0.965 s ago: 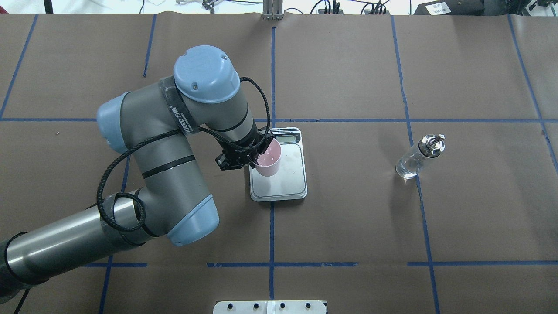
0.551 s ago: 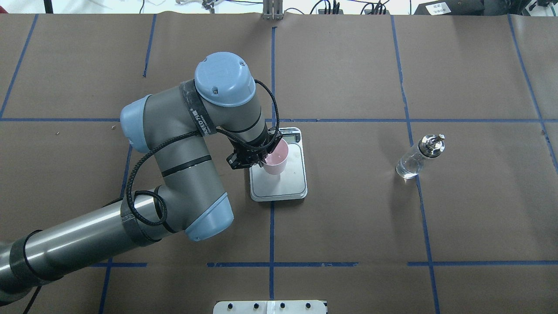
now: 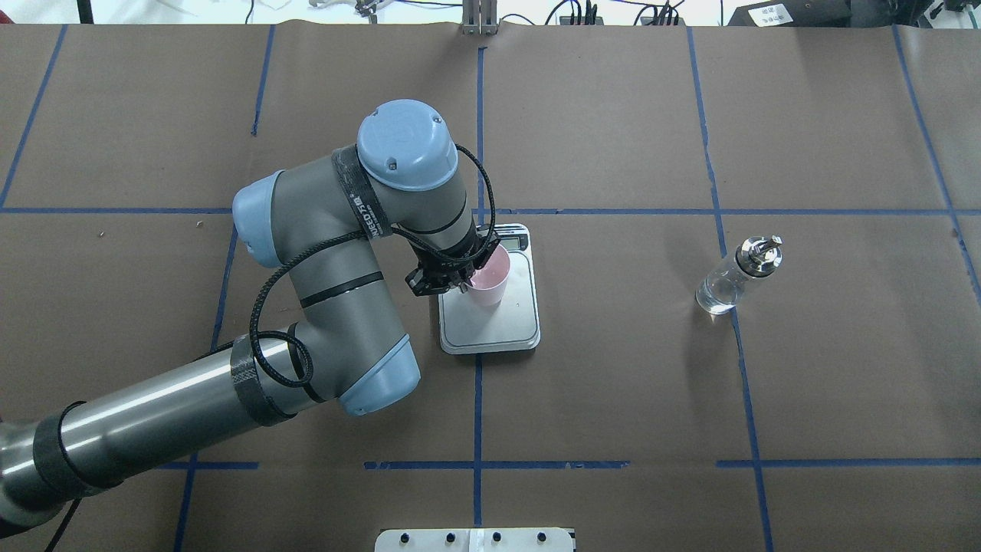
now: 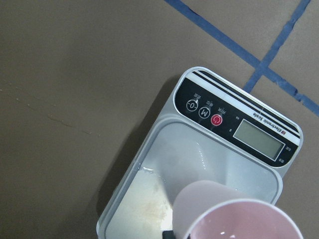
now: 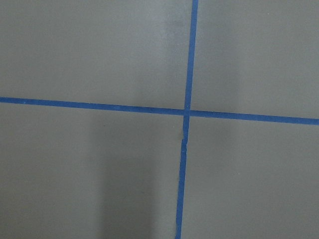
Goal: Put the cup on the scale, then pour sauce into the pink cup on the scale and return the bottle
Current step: 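Lift the pink cup with the left gripper and carry it onto the scale, then open the left gripper, release the cup on the scale, and withdraw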
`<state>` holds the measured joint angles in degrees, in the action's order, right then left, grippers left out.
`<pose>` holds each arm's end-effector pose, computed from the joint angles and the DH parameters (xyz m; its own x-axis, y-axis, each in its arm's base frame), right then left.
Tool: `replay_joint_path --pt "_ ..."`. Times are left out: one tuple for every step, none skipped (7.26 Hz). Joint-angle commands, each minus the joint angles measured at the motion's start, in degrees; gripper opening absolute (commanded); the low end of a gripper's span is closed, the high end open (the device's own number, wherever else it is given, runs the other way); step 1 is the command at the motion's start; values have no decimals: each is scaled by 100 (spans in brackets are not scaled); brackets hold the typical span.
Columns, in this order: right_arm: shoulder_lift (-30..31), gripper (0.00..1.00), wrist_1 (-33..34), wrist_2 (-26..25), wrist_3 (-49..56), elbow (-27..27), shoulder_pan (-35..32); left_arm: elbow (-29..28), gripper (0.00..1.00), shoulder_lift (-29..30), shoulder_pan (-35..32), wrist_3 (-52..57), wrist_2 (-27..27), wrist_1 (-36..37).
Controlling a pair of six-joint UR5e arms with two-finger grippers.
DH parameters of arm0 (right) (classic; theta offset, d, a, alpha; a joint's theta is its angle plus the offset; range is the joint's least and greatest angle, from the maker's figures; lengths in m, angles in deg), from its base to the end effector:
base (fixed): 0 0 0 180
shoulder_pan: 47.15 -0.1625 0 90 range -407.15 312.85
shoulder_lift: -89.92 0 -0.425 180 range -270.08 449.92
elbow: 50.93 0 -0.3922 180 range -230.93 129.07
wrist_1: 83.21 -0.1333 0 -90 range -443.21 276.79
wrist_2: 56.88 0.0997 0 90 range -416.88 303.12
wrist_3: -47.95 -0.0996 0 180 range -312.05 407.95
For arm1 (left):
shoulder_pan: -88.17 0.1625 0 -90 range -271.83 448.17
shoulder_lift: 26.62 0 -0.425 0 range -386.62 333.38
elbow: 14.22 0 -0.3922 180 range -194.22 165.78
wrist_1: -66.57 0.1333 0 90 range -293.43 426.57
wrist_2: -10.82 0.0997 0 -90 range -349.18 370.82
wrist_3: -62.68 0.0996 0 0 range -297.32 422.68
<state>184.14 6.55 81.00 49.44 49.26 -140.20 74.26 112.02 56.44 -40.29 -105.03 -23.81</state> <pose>0.0841 -0.4613 0.6012 0.6752 -0.0702 0.7343 -0.0354 0.9912 0.1273 0.5645 -0.4547 0.1430 0.5151 -0.5560 -0.6524 0.3237 0.8309 -0.4525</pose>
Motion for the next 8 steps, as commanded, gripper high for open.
replay_joint_path --pt "-18 100 7 -7 0 0 -2 -32 53 -13 9 75 -8 -15" --pt "-18 100 7 2 -9 9 -2 -24 91 -22 9 189 1 -15" --pt "-27 100 7 2 -9 9 -2 28 100 -22 9 199 18 -6" --pt "-27 100 -2 19 -9 9 -2 116 100 -30 1 216 10 29" --pt "-27 100 -2 72 0 9 -2 387 100 -144 -8 225 1 81" --pt "-53 100 -2 98 0 52 -2 694 100 -258 -17 390 -8 352" --pt "-62 100 41 107 -9 175 -2 1019 100 -259 -35 714 -25 816" --pt "-62 100 68 186 -9 289 -2 1396 100 -329 -148 926 -43 1090"
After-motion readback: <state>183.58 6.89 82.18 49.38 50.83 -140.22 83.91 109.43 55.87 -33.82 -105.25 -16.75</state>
